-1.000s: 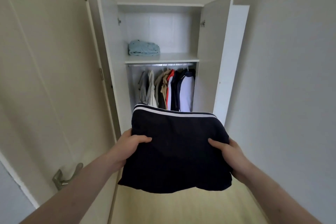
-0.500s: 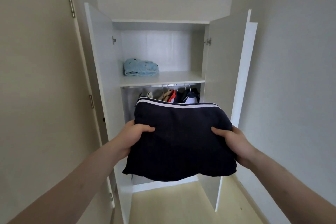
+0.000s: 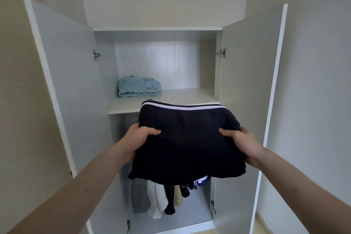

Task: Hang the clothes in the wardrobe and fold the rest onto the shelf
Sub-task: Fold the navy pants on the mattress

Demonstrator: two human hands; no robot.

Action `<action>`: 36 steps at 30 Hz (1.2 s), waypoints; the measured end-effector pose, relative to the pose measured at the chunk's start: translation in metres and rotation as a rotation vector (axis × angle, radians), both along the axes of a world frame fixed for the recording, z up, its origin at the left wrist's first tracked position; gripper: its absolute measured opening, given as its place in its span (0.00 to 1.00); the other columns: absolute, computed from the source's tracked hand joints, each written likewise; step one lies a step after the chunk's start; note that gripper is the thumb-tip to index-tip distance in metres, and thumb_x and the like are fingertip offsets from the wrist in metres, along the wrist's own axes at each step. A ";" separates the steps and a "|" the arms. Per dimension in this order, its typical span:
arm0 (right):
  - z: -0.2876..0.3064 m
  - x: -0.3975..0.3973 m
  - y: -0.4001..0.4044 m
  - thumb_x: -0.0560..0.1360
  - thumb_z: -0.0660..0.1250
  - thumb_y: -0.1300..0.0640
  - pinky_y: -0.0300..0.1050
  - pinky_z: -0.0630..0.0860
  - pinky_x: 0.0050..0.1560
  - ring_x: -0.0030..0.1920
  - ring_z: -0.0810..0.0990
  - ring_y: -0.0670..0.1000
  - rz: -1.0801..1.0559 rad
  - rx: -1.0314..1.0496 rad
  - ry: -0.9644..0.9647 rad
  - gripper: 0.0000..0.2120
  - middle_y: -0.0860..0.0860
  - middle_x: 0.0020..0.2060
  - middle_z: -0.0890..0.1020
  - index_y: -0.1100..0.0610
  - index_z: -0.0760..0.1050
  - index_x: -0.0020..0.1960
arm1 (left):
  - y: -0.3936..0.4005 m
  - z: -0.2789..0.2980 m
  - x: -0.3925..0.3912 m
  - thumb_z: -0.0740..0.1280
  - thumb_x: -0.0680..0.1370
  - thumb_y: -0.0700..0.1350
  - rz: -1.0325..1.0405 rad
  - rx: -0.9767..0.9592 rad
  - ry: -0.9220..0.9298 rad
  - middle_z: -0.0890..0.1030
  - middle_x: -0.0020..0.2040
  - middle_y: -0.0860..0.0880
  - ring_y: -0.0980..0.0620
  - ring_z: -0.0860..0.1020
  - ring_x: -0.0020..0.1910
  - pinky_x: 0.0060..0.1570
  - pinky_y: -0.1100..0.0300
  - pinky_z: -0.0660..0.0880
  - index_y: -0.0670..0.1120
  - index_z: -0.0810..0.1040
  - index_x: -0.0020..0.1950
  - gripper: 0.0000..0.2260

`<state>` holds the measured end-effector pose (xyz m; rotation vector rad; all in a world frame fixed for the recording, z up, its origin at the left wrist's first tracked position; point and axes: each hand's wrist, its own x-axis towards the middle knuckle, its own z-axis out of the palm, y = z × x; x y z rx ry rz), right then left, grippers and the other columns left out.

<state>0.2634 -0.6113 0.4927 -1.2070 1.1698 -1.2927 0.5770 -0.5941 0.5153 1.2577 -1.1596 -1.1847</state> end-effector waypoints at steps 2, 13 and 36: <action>0.007 -0.004 -0.048 0.75 0.74 0.58 0.44 0.80 0.43 0.47 0.87 0.49 0.007 0.004 0.004 0.11 0.47 0.47 0.88 0.50 0.79 0.55 | -0.043 0.007 -0.004 0.72 0.74 0.36 0.017 -0.002 -0.008 0.87 0.50 0.44 0.44 0.87 0.47 0.46 0.52 0.82 0.44 0.82 0.60 0.15; 0.024 0.011 -0.266 0.74 0.74 0.58 0.43 0.82 0.40 0.44 0.88 0.52 0.082 0.022 0.032 0.13 0.49 0.45 0.89 0.53 0.79 0.58 | -0.231 0.026 0.012 0.72 0.74 0.37 0.073 0.031 -0.053 0.87 0.49 0.43 0.42 0.87 0.47 0.46 0.52 0.82 0.41 0.82 0.60 0.14; 0.027 0.102 -0.634 0.77 0.70 0.60 0.49 0.80 0.50 0.53 0.82 0.58 -0.165 0.117 0.462 0.25 0.60 0.58 0.80 0.61 0.68 0.72 | -0.643 0.009 0.085 0.74 0.75 0.56 0.030 0.129 -0.354 0.79 0.66 0.40 0.41 0.79 0.63 0.66 0.48 0.75 0.39 0.74 0.72 0.31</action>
